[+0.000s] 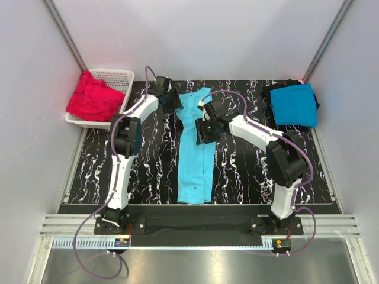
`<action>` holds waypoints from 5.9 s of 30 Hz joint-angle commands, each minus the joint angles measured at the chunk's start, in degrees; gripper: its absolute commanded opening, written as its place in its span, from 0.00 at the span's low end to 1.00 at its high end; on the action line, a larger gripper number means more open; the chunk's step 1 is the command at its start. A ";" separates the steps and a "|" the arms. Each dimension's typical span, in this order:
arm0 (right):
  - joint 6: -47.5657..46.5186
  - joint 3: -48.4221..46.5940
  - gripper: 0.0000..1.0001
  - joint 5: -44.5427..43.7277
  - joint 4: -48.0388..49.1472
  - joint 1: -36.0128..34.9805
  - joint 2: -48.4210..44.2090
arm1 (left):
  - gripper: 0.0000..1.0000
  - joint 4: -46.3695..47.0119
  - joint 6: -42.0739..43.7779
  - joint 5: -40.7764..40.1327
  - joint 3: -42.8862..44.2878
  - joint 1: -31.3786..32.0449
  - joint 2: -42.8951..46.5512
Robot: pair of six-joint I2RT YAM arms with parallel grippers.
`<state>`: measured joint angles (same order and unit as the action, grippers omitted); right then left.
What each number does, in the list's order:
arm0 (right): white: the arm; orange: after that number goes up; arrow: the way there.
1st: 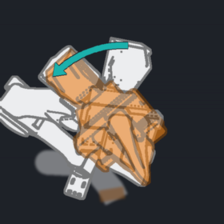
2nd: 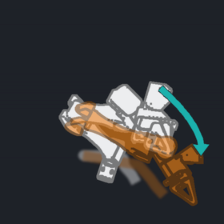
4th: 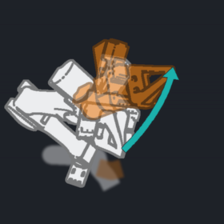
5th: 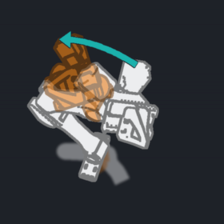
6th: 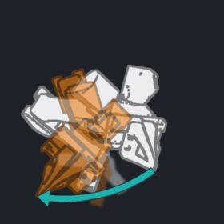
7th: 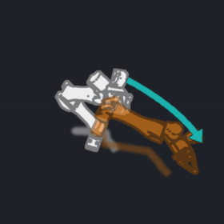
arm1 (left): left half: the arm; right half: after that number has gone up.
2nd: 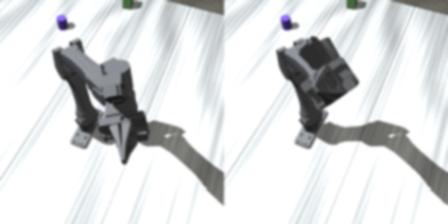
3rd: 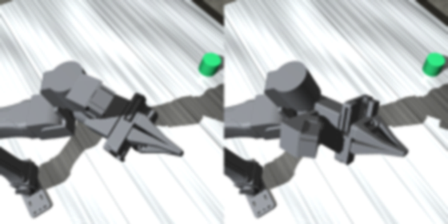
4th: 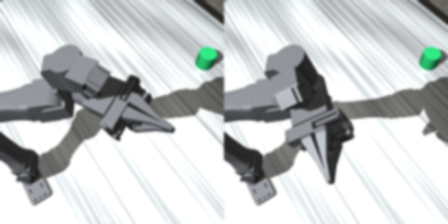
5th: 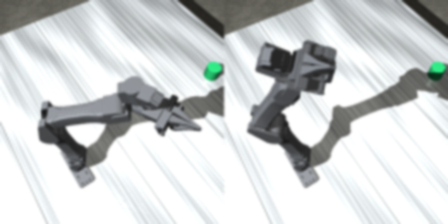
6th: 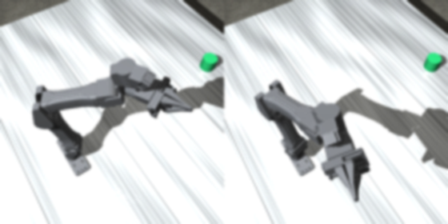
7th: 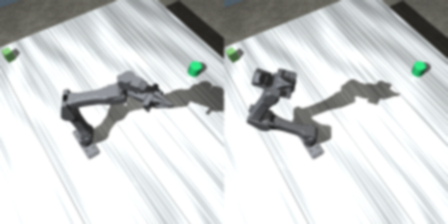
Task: Fold and stack the t-shirts
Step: Fold the tshirt
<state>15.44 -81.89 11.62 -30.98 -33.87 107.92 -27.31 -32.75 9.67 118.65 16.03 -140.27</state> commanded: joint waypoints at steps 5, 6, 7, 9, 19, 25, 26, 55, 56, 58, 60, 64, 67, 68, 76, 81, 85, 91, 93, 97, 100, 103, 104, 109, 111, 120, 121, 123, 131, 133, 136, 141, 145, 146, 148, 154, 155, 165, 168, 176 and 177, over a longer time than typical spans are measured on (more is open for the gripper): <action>1.35 0.76 0.51 1.39 2.68 -1.55 -1.39 | 0.57 1.30 4.28 -4.84 -3.69 1.98 10.80; 1.43 0.76 0.51 1.39 2.68 -1.55 -1.74 | 0.57 1.38 4.19 -4.58 -3.95 2.07 11.15; 1.61 1.03 0.51 0.96 2.59 -1.55 -1.92 | 0.57 1.30 3.84 -3.79 -4.21 2.07 11.68; 1.52 1.20 0.51 0.25 2.59 -1.55 -2.27 | 0.58 0.86 3.05 -3.00 -4.39 2.34 11.86; 2.31 1.82 0.50 -2.83 2.68 -1.64 -4.12 | 0.33 -5.55 -0.29 -0.97 -0.35 2.60 7.65; 2.75 2.17 0.49 -3.09 2.68 -1.55 -3.50 | 0.29 -5.74 -1.00 1.84 0.53 2.78 5.10; 2.75 2.17 0.49 -3.09 2.59 -1.55 -3.50 | 0.30 -5.82 -1.00 2.54 0.96 2.78 4.40; 3.45 5.33 0.48 -4.76 2.33 -1.55 -6.32 | 0.42 -10.84 -1.79 -9.58 19.60 2.34 -10.99; 3.63 5.33 0.48 -5.37 2.33 -1.55 -6.23 | 0.42 -10.49 -1.44 -9.41 19.43 2.16 -11.08; 3.72 5.25 0.47 -5.99 2.15 -1.55 -6.14 | 0.43 -9.34 -1.09 -9.50 19.16 1.81 -11.08; 3.72 4.98 0.47 -7.83 2.24 -1.55 -6.40 | 0.43 -8.29 -0.38 -8.97 18.38 1.55 -10.73; 3.19 3.49 0.48 -9.59 2.15 -1.55 -6.23 | 0.42 -2.33 1.46 -7.92 11.27 1.46 -5.65; 2.93 2.44 0.48 -9.68 1.98 -1.55 -5.88 | 0.43 3.83 2.87 -8.00 3.18 1.37 1.47; 3.10 2.17 0.48 -9.77 1.89 -1.55 -5.70 | 0.43 6.02 3.65 -8.18 0.29 1.37 4.88; 3.63 2.43 0.47 -9.86 1.98 -1.55 -6.14 | 0.48 9.47 5.33 -6.59 -5.62 0.76 16.95; 4.95 2.87 0.47 -14.07 0.32 -1.55 -7.81 | 0.49 5.97 4.19 -4.41 -8.16 0.58 20.64; 8.02 3.57 0.51 -20.31 -2.67 -1.55 -10.88 | 0.48 3.67 2.35 -4.92 -17.55 1.46 27.57; 9.69 11.56 0.55 -25.07 -3.03 -1.38 -14.75 | 0.48 0.49 -8.02 -8.55 -40.83 1.81 47.41; 10.31 14.72 0.57 -22.79 -2.68 -1.38 -15.98 | 0.49 0.77 -10.13 -7.83 -49.01 3.38 50.95; 11.80 23.24 0.69 -15.61 1.09 -1.46 -22.38 | 0.48 1.73 -11.90 -5.37 -63.24 6.46 61.22; 13.12 29.23 0.71 -12.33 4.17 -1.64 -26.95 | 0.49 4.54 -13.56 -1.34 -70.37 9.54 65.89; 14.18 32.66 0.72 -11.80 4.44 -2.17 -29.43 | 0.49 6.65 -15.15 2.45 -75.65 11.91 67.58; 14.79 33.89 0.72 -10.05 4.70 -2.43 -30.04 | 0.49 7.44 -16.28 3.41 -77.06 12.27 67.84; 18.56 37.58 0.71 -5.21 7.16 -4.98 -33.56 | 0.49 14.03 -18.92 9.48 -85.15 13.15 68.55; 19.88 39.34 0.70 -4.15 9.00 -6.90 -33.48 | 0.49 16.66 -20.50 11.50 -86.56 13.24 68.20; 28.76 44.79 0.68 -4.50 15.68 -14.99 -31.54 | 0.49 22.48 -25.78 16.25 -91.67 16.22 68.28; 30.07 45.23 0.68 -3.89 16.47 -15.43 -31.28 | 0.49 22.56 -25.96 16.43 -92.36 16.48 68.46; 30.87 46.20 0.68 -3.88 18.32 -17.10 -30.14 | 0.49 22.91 -26.83 17.22 -92.98 17.36 68.55; 33.25 46.47 0.68 -4.76 22.37 -21.06 -25.66 | 0.49 22.74 -29.12 18.19 -96.59 19.03 68.99; 33.51 46.47 0.67 -4.76 22.98 -21.41 -24.60 | 0.49 22.83 -29.65 18.01 -96.85 19.47 68.81; 33.86 46.03 0.66 -4.85 23.33 -21.59 -23.37 | 0.49 22.91 -30.44 17.93 -96.50 20.44 68.11; 35.09 46.73 0.62 -6.34 23.16 -21.94 -23.98 | 0.28 23.18 -31.06 18.45 -95.62 21.93 66.44; 36.67 47.52 0.59 -8.27 20.62 -22.21 -25.47 | 0.15 23.18 -31.41 18.01 -95.36 22.46 66.44; 36.85 47.52 0.58 -8.71 20.09 -22.38 -26.09 | 0.14 23.18 -31.41 17.84 -95.36 22.64 66.35; 37.03 47.87 0.57 -9.33 19.47 -22.38 -26.62 | 0.13 23.27 -31.50 17.49 -95.18 22.82 66.09; 37.91 46.91 0.54 -11.35 14.39 -23.17 -27.15 | 0.13 23.27 -31.58 17.14 -94.57 23.26 64.95; 37.99 46.91 0.54 -12.92 13.76 -23.35 -27.23 | 0.13 23.35 -31.50 17.13 -94.39 23.34 64.86; 40.54 47.87 0.52 -17.41 10.25 -24.58 -27.24 | 0.12 23.18 -31.67 16.78 -93.16 23.96 63.45; 42.03 47.79 0.51 -19.25 7.70 -25.02 -26.88 | 0.12 23.18 -31.76 16.61 -93.16 24.05 63.27; 42.92 48.05 0.28 -19.79 7.08 -25.90 -25.22 | 0.03 23.18 -32.02 15.91 -93.16 24.13 63.10; 42.83 47.79 0.20 -19.70 6.99 -26.07 -24.87 | 0.00 23.09 -31.94 15.82 -93.16 24.22 63.19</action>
<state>58.24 -35.57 -4.58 -16.27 -58.92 80.07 -5.37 -64.42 26.11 23.57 39.83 -76.73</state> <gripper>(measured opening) 0.252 0.031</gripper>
